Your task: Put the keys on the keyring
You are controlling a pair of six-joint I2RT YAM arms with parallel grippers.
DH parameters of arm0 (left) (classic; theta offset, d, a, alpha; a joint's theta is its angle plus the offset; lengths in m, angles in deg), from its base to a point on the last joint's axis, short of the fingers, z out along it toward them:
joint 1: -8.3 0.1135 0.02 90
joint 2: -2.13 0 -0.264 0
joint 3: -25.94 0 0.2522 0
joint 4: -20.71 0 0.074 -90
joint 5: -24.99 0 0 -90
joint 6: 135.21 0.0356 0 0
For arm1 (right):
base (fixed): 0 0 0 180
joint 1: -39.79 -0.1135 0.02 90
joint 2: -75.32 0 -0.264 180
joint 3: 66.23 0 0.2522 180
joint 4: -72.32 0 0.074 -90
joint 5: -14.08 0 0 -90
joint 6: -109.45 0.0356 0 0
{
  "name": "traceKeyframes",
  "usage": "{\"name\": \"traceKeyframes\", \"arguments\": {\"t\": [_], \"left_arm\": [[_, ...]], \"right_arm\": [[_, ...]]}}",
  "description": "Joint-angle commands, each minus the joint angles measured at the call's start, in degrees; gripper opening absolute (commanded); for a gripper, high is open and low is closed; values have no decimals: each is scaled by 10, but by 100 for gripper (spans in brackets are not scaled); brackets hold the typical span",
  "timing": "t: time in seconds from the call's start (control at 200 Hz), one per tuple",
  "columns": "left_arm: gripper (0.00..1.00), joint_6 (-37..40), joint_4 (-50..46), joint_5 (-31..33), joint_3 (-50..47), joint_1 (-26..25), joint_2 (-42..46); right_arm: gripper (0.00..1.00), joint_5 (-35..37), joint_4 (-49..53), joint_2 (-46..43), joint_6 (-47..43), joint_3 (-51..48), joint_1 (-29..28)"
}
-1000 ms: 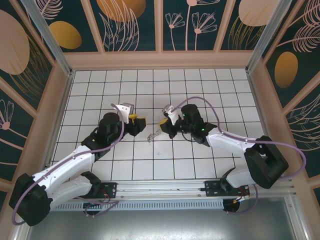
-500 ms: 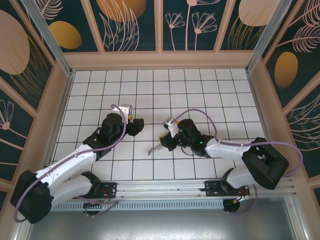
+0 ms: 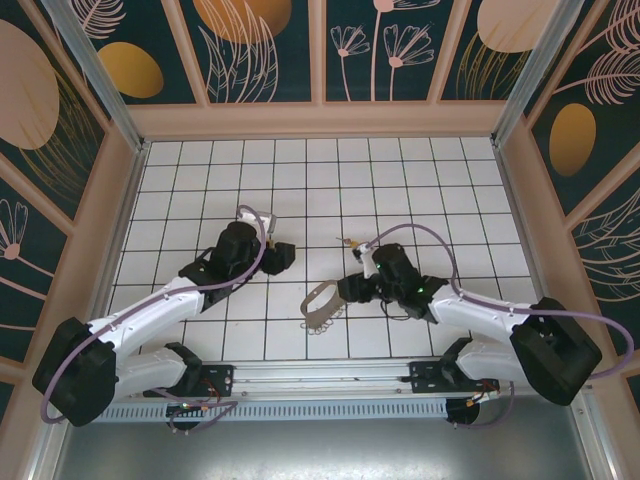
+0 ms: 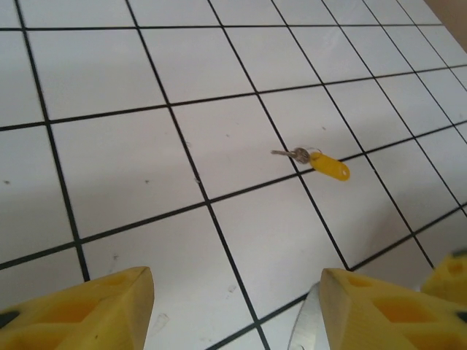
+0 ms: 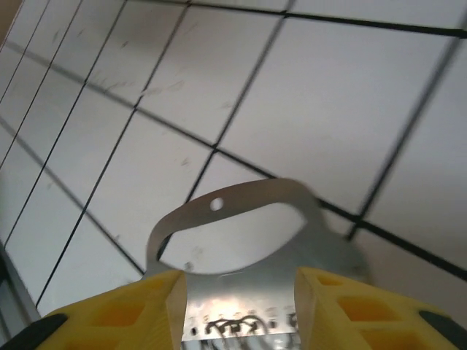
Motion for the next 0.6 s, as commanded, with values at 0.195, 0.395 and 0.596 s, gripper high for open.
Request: {"name": "traceKeyframes", "arguments": {"t": [0.195,0.395,0.596], "left_arm": [[58,-43,5,-39,-25,-60,-17],[54,-58,56,-52,-36,-91,-44],[50,-70,101,-60,-40,-116,-92]], "right_arm": [[42,-49,103,-23,48,-16,55],[42,-94,68,-24,74,-48,67],[40,-107,24,15,78,-46,70]]}}
